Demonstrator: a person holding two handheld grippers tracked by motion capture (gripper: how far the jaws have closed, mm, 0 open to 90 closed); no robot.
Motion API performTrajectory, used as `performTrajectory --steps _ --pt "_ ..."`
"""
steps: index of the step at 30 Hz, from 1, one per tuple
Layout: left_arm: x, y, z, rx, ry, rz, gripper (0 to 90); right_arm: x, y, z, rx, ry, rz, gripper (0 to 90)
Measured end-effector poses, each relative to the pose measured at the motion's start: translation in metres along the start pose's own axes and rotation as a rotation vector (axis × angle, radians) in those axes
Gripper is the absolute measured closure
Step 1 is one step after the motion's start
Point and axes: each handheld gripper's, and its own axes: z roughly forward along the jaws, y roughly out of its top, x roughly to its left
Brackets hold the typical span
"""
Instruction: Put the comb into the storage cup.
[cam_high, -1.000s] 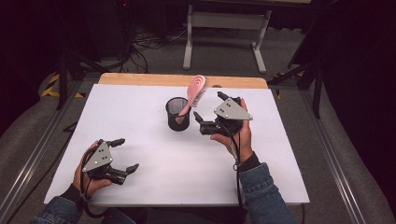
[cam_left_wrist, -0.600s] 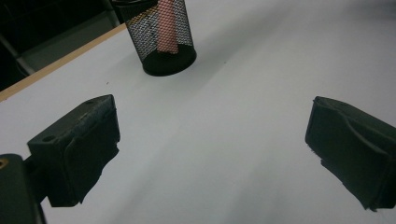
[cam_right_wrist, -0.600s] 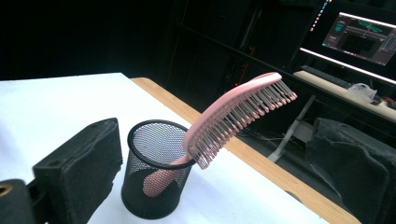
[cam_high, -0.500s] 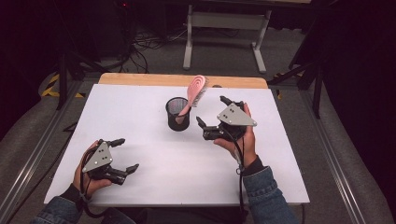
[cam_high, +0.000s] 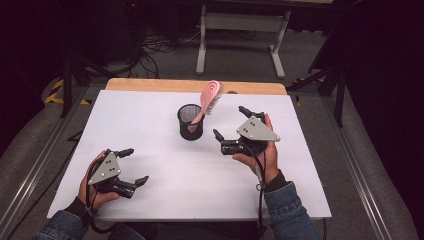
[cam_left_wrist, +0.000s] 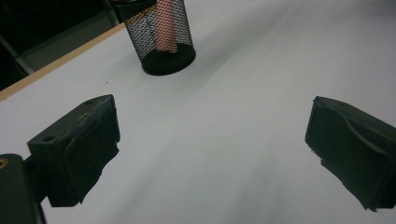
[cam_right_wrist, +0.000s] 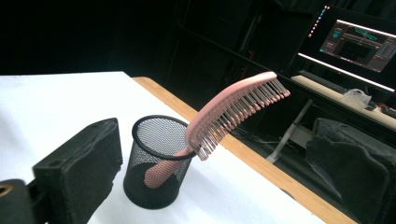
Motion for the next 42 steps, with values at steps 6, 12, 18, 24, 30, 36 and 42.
performTrajectory --steps 6,12,18,24,30,36,42 --pt "0.0 0.0 0.0 0.001 0.0 0.001 4.1 0.001 -0.002 -0.004 -0.001 0.001 -0.006 3.7" --pt "0.0 0.0 0.0 0.001 0.0 0.002 4.1 0.002 -0.003 -0.008 -0.001 0.004 -0.015 3.6" --pt "0.0 0.0 0.0 -0.001 -0.001 0.002 4.1 0.004 -0.005 -0.011 -0.001 -0.004 -0.025 3.7" --pt "0.0 0.0 0.0 0.0 0.0 0.001 4.1 0.005 -0.008 -0.015 0.0 -0.006 -0.034 3.7" --pt "0.0 0.0 0.0 -0.002 -0.003 0.001 4.1 0.005 -0.01 -0.02 0.002 -0.007 -0.034 3.7" --pt "0.0 0.0 0.0 -0.005 -0.003 0.0 4.1 0.004 -0.015 -0.023 0.012 -0.007 -0.037 3.7" --pt "0.0 0.0 0.0 -0.004 -0.001 0.001 4.1 0.004 -0.018 -0.027 0.016 -0.015 -0.045 3.8"
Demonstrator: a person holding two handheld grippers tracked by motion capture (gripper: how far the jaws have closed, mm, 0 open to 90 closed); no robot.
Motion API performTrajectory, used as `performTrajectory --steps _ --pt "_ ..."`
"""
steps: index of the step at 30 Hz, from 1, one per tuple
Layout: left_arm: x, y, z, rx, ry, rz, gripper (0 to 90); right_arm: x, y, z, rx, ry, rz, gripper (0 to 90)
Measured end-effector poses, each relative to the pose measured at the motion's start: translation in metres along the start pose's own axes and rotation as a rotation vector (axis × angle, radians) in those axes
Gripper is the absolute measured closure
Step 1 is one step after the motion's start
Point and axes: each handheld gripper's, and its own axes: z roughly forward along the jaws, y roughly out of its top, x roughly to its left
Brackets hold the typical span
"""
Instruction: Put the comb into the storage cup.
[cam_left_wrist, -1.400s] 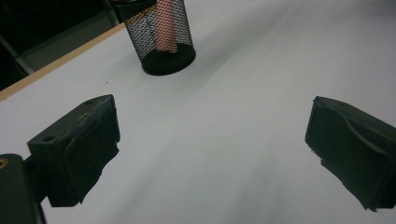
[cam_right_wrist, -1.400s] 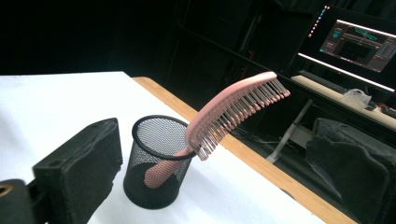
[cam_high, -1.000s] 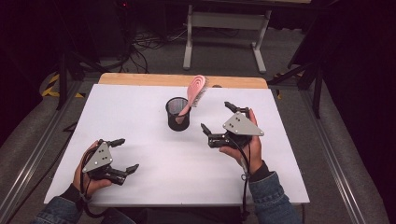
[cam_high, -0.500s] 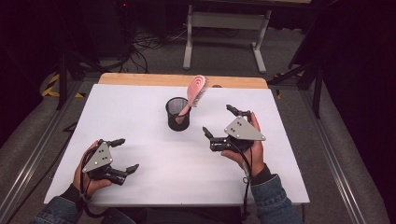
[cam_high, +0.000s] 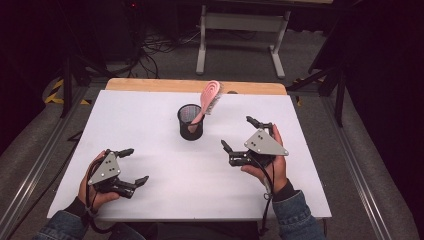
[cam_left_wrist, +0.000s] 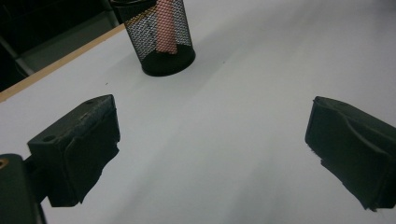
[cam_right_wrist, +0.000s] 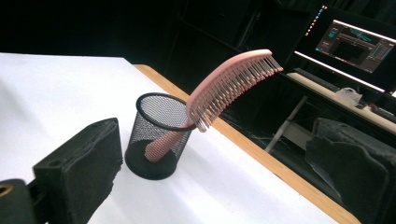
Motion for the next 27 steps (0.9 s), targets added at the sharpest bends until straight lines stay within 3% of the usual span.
performTrajectory --steps 27 --pt "0.0 0.0 0.0 0.005 0.003 0.004 4.1 0.002 -0.026 -0.015 0.037 -0.008 -0.044 4.2"
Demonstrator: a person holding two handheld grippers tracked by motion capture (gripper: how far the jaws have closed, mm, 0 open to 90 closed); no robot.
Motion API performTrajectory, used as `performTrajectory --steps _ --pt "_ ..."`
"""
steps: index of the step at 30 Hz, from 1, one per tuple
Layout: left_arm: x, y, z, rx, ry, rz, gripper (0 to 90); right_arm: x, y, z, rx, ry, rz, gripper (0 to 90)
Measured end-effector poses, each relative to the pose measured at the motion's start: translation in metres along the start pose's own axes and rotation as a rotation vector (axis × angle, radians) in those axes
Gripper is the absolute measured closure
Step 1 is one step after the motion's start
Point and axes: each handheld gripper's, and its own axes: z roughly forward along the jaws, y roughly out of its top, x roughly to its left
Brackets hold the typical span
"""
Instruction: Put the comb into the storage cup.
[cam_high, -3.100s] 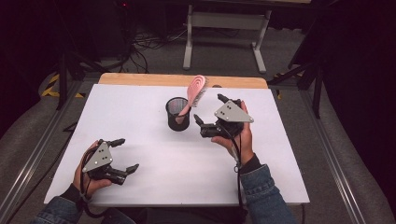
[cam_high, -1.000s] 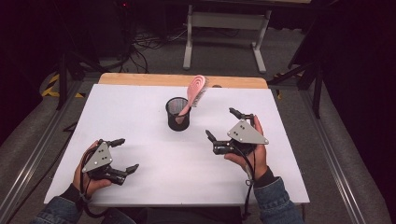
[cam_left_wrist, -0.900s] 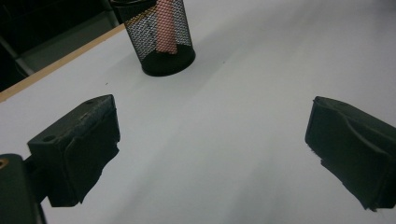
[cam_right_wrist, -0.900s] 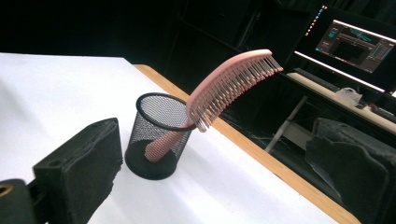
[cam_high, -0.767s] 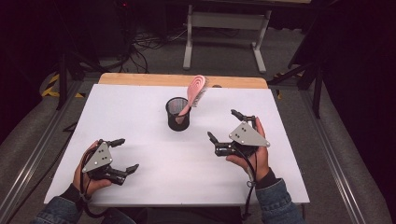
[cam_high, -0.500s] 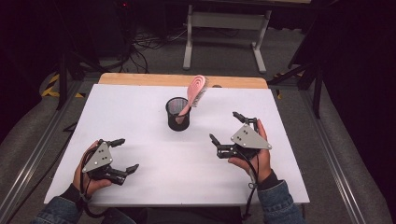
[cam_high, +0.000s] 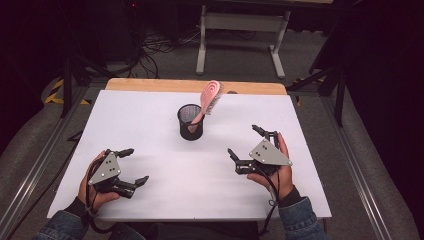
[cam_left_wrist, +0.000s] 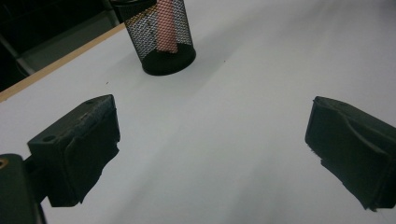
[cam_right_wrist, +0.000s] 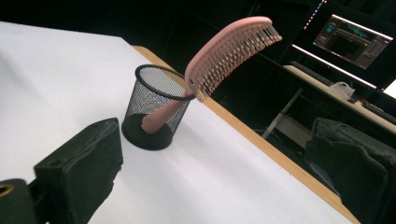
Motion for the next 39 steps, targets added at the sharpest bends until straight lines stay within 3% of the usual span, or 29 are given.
performTrajectory --steps 12,19,27,39 --pt "0.0 0.0 0.0 -0.003 0.003 -0.001 4.1 0.002 -0.022 -0.006 0.019 -0.007 0.02 4.6" --pt "0.0 0.0 0.001 0.0 0.008 -0.002 4.0 0.003 -0.037 -0.011 0.065 -0.03 -0.007 4.5" --pt "0.0 0.0 0.001 -0.003 0.009 -0.001 4.0 0.0 -0.056 -0.021 0.103 -0.041 0.012 3.2" --pt "0.002 0.0 0.001 -0.015 0.007 -0.005 3.8 -0.012 -0.093 -0.039 0.152 -0.041 0.108 2.9"
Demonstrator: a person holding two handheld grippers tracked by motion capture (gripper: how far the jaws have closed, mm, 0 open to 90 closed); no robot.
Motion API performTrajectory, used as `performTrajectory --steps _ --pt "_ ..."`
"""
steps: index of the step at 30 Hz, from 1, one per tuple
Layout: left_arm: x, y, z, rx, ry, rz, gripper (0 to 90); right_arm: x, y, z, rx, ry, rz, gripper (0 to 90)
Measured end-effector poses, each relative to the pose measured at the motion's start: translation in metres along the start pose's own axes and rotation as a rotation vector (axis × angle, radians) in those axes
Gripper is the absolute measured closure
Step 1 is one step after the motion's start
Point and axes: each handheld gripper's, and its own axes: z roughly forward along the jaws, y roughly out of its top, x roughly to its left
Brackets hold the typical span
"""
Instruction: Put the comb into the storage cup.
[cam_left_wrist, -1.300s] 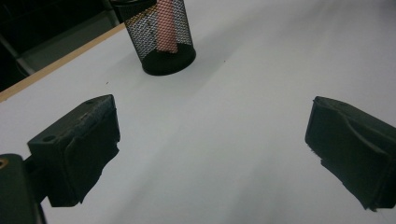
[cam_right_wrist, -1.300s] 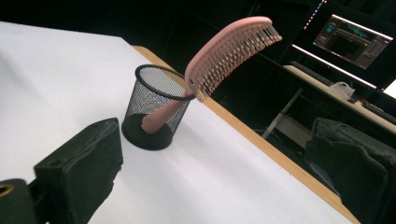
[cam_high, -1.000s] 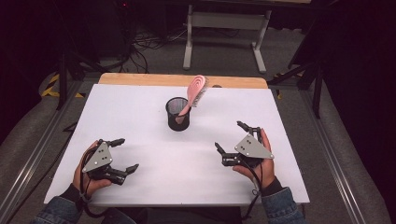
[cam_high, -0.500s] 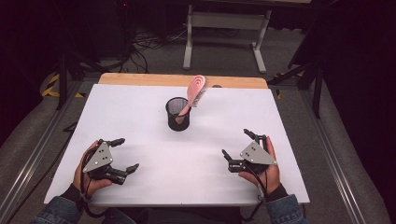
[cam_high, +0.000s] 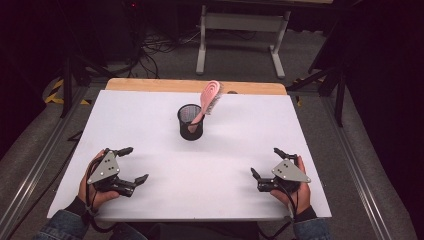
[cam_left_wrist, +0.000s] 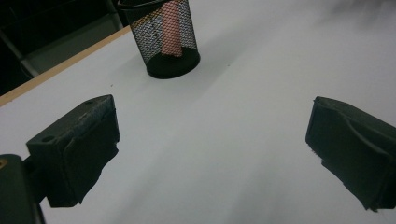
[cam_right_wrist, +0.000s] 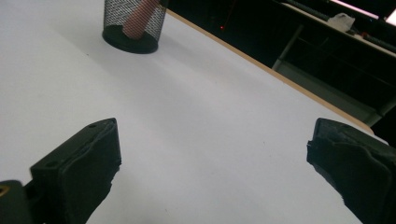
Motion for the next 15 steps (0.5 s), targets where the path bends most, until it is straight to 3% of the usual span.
performTrajectory --steps 5,15 --pt "0.0 0.0013 0.0023 0.003 0.001 0.012 3.6 -0.0037 -0.0045 -0.0021 -0.01 0.004 0.025 2.9" --pt "-0.0003 0.0019 0.0022 -0.001 -0.001 0.008 3.5 -0.0008 -0.0043 0.0001 -0.008 0.013 0.013 2.9"
